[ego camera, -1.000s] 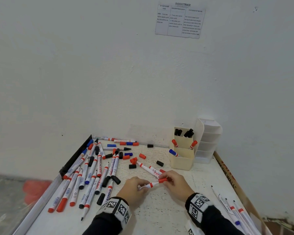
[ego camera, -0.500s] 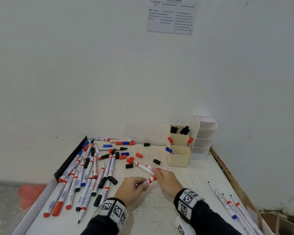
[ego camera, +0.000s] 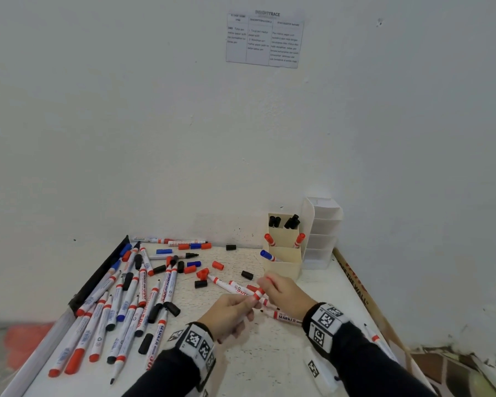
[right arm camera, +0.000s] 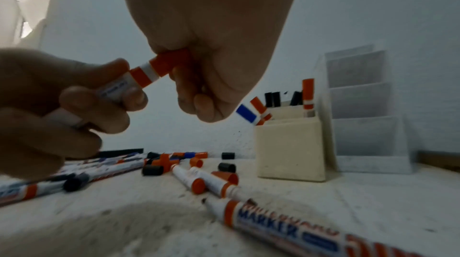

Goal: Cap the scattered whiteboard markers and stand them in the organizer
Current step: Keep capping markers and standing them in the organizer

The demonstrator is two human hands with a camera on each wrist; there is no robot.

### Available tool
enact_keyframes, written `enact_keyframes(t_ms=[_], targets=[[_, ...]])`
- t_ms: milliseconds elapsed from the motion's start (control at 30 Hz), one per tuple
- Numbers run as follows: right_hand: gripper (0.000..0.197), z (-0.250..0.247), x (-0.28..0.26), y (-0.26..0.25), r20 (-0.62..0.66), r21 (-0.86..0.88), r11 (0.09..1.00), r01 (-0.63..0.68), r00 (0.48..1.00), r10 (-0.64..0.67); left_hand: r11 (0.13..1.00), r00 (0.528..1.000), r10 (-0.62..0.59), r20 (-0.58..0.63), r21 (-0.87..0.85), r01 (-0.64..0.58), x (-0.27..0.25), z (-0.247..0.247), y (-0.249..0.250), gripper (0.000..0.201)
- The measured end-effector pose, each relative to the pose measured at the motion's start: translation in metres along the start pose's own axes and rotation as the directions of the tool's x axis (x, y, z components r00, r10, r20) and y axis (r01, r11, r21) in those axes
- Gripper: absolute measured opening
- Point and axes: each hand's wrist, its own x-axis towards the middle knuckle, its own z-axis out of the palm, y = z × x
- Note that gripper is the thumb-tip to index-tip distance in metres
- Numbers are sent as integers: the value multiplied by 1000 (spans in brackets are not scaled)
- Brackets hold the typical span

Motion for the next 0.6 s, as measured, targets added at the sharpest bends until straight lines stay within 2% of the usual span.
enact_keyframes(t_ms=[67,100,167,233,333,400,467,533,600], targets=[[24,-20,-6,4,-46,23,1000,-12,999,13,969,997,68,29,235,-73,7,15,6,23],[22,-30,-8,7,-78,43,999,-19,997,22,904,994,86,61,414,-104,12,23,6,25],[17,-48,-14,15,-185,87,996,-30,982,46,652,999,31,44,756,-54,23,35,-1,41],[17,-65,-19,21,-318,89,995,-50,945,76,451,1000,-3,5,892,-3,30,46,-8,55],[13,-83,-24,30,-440,87,996,-34,895,69,282,999,17,51,958,-53,38,55,-14,52],[12,-92,-25,34,-495,93,996,6,868,41,202,999,41,36,978,-43,45,58,-17,48],[10,-97,-23,33,-559,93,995,45,829,14,159,996,88,-7,987,-7,49,58,-18,42],[8,-101,-16,32,-611,60,996,67,791,-16,159,993,107,-43,987,25,51,56,-17,39],[7,-102,-7,26,-629,-12,997,74,775,-65,214,993,98,-68,976,46,51,52,-16,36]])
